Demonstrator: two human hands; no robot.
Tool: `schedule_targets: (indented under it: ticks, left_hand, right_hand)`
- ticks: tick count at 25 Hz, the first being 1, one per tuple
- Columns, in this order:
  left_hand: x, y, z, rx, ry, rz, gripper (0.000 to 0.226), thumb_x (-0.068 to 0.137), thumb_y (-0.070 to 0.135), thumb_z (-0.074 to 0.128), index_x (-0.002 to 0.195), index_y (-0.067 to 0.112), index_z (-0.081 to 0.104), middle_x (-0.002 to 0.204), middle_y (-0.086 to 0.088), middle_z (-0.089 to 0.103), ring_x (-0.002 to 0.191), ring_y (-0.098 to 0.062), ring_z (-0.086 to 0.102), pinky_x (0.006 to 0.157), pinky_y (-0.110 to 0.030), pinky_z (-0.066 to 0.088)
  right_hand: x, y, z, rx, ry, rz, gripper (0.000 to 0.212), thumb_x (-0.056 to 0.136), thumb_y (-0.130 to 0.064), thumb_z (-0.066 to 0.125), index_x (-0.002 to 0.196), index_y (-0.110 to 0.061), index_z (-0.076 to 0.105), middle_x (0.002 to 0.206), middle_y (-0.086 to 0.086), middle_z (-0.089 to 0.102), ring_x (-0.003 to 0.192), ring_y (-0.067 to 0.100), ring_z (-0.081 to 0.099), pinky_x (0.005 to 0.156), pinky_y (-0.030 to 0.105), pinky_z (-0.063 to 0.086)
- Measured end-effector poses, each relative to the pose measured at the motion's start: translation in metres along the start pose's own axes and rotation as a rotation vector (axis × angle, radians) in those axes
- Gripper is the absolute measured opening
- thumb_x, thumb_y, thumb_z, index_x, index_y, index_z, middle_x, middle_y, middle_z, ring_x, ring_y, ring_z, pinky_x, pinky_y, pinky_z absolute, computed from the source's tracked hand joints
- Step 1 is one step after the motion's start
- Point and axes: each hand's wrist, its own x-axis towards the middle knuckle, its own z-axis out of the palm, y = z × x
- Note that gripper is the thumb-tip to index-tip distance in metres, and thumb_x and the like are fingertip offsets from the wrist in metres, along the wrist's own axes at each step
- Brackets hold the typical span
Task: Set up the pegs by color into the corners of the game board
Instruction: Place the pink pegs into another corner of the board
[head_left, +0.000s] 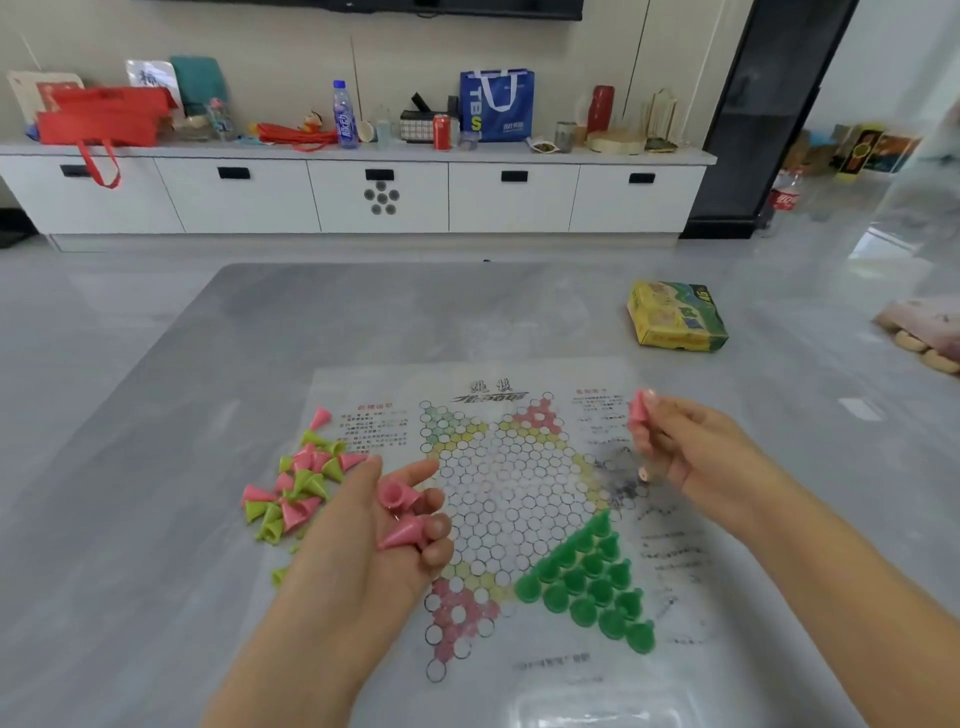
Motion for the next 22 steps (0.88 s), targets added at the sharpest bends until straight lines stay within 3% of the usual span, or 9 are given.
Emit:
schedule_targets:
  ticks: [2,4,7,10,14,16,19,22]
  left_hand:
    - [0.008,-0.002,0.001,0.130,0.042,0.052,0.028,0.092,0.016,0.036,0.101,0.000,0.057,0.062,-0.007,0.045,0.037,-0.010,0.037,0.029,-0.019,0.028]
    - [0.014,-0.005,0.005,0.392,0.098,0.143,0.024,0.090,0.004,0.037,0.091,0.003,0.061,0.065,-0.007,0.046,0.036,-0.010,0.036,0.033,-0.018,0.026]
    - [0.020,-0.009,0.008,0.906,0.204,0.408,0.029,0.091,0.007,0.041,0.081,0.018,0.066,0.067,-0.001,0.052,0.051,-0.014,0.038,0.049,-0.023,0.032]
    - [0.019,-0.013,0.010,1.275,0.267,0.672,0.024,0.091,0.014,0.044,0.089,0.026,0.066,0.060,0.007,0.041,0.050,-0.006,0.038,0.049,-0.018,0.028]
    - [0.022,-0.012,0.014,1.300,0.267,0.688,0.023,0.091,0.018,0.046,0.094,0.028,0.066,0.058,0.008,0.037,0.048,-0.006,0.038,0.046,-0.014,0.030]
    - [0.023,-0.010,0.013,1.293,0.272,0.692,0.023,0.091,0.017,0.047,0.093,0.028,0.067,0.057,0.008,0.037,0.046,-0.006,0.037,0.048,-0.012,0.037]
    - [0.021,-0.010,0.013,1.289,0.253,0.704,0.023,0.091,0.018,0.047,0.095,0.028,0.067,0.056,0.009,0.036,0.048,-0.006,0.038,0.052,-0.010,0.038]
    - [0.020,-0.010,0.014,1.287,0.250,0.718,0.023,0.091,0.018,0.046,0.096,0.028,0.067,0.056,0.010,0.035,0.049,-0.005,0.037,0.047,-0.014,0.032]
  right_hand:
    - [0.012,-0.004,0.000,0.267,-0.061,0.065,0.010,0.084,-0.009,0.055,0.085,-0.006,0.065,0.072,0.000,0.065,0.061,0.004,0.063,0.056,0.014,0.054]
    - [0.024,-0.006,0.004,0.334,-0.094,0.065,0.012,0.082,-0.003,0.055,0.088,-0.006,0.065,0.073,0.001,0.068,0.063,0.006,0.065,0.058,0.013,0.055]
    - [0.039,-0.009,0.017,0.231,-0.127,0.020,0.014,0.083,0.002,0.054,0.090,-0.007,0.063,0.074,0.002,0.067,0.062,0.007,0.066,0.060,0.014,0.055]
    - [0.056,-0.008,0.030,-0.048,-0.115,-0.043,0.011,0.085,0.002,0.054,0.087,-0.006,0.061,0.078,0.005,0.064,0.061,0.008,0.063,0.059,0.015,0.054]
    - [0.080,0.005,0.040,-0.701,-0.025,-0.200,0.010,0.084,-0.013,0.061,0.092,-0.016,0.066,0.068,0.000,0.065,0.064,0.007,0.062,0.071,0.020,0.052]
    - [0.089,0.009,0.043,-0.818,0.021,-0.288,0.009,0.084,-0.015,0.062,0.090,-0.016,0.068,0.065,-0.002,0.064,0.061,0.005,0.061,0.070,0.013,0.049]
    - [0.095,0.011,0.049,-0.917,0.053,-0.392,0.008,0.084,-0.009,0.059,0.087,-0.012,0.066,0.066,-0.004,0.061,0.058,0.005,0.061,0.057,0.002,0.044]
    - [0.100,0.016,0.053,-1.029,0.056,-0.486,0.013,0.083,-0.003,0.056,0.088,-0.011,0.066,0.081,0.001,0.064,0.069,0.013,0.062,0.070,0.019,0.050]
